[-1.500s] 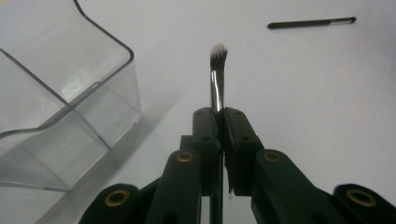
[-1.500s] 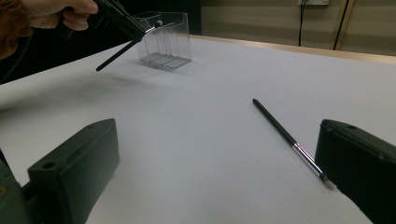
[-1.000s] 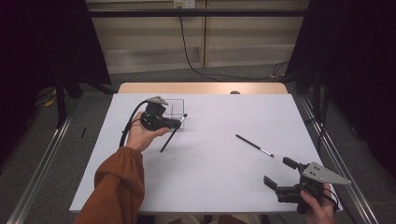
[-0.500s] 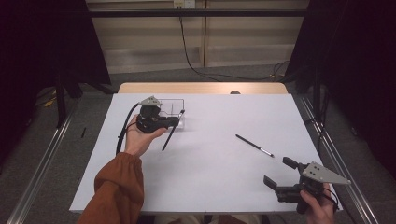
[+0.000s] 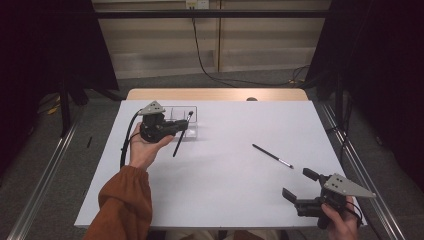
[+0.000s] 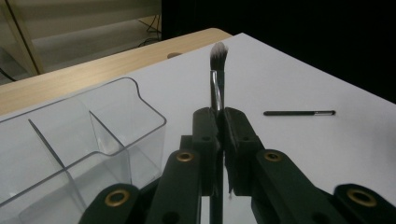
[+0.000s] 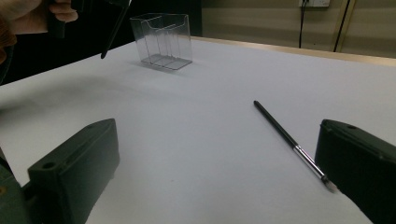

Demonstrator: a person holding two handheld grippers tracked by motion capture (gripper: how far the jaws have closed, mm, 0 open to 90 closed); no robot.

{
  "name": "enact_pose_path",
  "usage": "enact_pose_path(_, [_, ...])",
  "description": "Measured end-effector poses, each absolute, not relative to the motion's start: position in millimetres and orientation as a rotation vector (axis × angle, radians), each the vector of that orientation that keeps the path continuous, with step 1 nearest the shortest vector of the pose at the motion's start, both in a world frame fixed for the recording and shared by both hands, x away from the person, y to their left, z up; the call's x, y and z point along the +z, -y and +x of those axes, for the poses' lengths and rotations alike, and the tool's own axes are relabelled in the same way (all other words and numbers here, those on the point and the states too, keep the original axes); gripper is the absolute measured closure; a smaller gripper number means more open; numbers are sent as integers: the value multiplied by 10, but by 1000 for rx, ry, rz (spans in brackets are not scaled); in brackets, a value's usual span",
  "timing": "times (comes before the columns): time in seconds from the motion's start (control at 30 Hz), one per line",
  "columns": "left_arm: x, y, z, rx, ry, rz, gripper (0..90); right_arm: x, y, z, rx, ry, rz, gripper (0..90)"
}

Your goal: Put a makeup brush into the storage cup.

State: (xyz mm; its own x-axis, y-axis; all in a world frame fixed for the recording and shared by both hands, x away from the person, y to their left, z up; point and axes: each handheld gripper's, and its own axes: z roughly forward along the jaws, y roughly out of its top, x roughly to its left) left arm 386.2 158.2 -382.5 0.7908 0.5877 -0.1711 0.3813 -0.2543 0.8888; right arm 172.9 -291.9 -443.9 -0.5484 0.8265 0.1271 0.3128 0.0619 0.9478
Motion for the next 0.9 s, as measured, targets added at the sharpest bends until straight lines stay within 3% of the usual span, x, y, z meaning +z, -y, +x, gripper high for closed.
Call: enact_pose_path(0.9, [-3610,-1864,3940,348,-759,1735,841,-4441,2913,1739,1501,-1892,1141,0])
